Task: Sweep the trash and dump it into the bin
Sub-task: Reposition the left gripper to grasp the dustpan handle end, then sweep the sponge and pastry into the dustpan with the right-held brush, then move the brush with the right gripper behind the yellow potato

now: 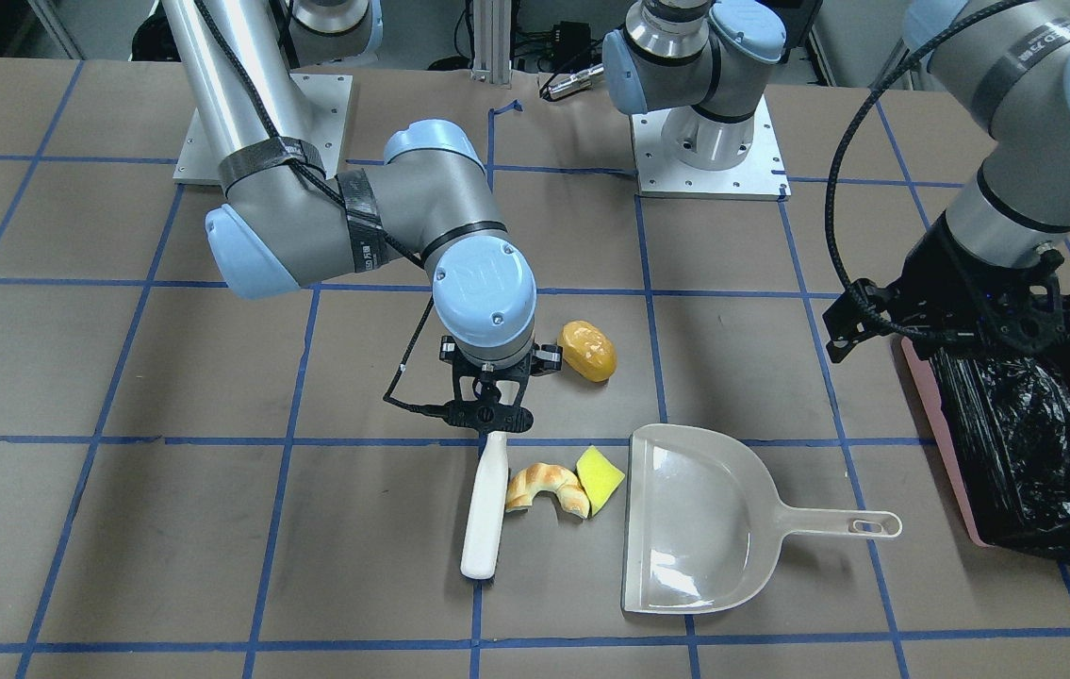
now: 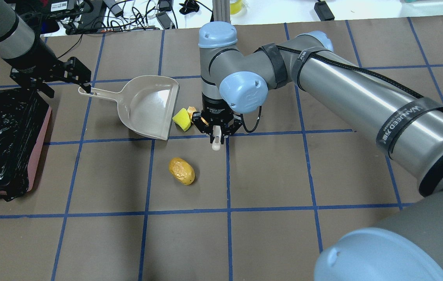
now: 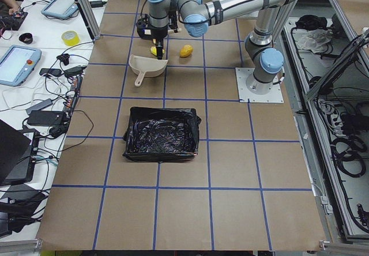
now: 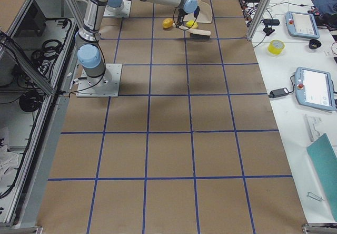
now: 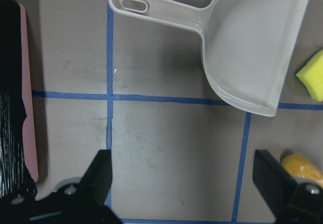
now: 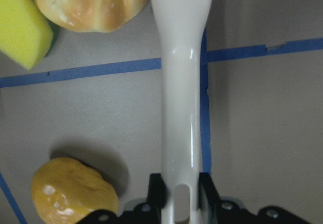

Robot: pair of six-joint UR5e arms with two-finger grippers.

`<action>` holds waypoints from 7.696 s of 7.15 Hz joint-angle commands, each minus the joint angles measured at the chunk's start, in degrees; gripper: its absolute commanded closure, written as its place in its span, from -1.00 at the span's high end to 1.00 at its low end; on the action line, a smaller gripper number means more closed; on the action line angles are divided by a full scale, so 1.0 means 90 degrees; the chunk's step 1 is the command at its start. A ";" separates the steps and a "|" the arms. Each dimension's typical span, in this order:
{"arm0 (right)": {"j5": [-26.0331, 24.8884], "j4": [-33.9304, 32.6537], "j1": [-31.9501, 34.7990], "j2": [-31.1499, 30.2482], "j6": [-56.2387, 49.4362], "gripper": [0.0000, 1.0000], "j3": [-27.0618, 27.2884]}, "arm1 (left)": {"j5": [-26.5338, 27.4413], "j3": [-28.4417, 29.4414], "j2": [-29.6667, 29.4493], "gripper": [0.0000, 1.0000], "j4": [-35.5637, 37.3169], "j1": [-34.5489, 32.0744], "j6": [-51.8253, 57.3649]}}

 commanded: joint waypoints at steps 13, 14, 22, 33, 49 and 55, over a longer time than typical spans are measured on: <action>-0.0019 0.0000 -0.0003 -0.0004 -0.0005 -1.00 0.0000 | -0.0583 0.0674 -0.1371 1.00 0.0594 0.0753 0.5418; -0.0020 0.0000 -0.0003 -0.0004 -0.0005 -1.00 0.0000 | -0.0583 0.0693 -0.1615 1.00 0.0888 0.0695 0.6301; -0.0030 0.0000 -0.0003 -0.0014 -0.0005 -1.00 0.0020 | 0.0237 0.0801 -0.2701 1.00 0.1966 -0.0107 1.0021; 0.0517 -0.0322 0.0202 0.0152 0.0492 -1.00 -0.0048 | 0.0286 0.0644 -0.2770 -0.84 0.1965 -0.0341 0.9953; 0.0430 0.2079 -0.0380 -0.0529 -0.0050 -1.00 -0.1585 | 0.0286 0.0478 -0.2711 -0.84 0.1975 -0.0341 0.9972; -0.0020 0.1943 -0.0864 -0.2550 -0.0816 -1.00 0.1665 | 0.0305 0.0449 -0.2643 -0.84 0.1946 -0.0341 1.0021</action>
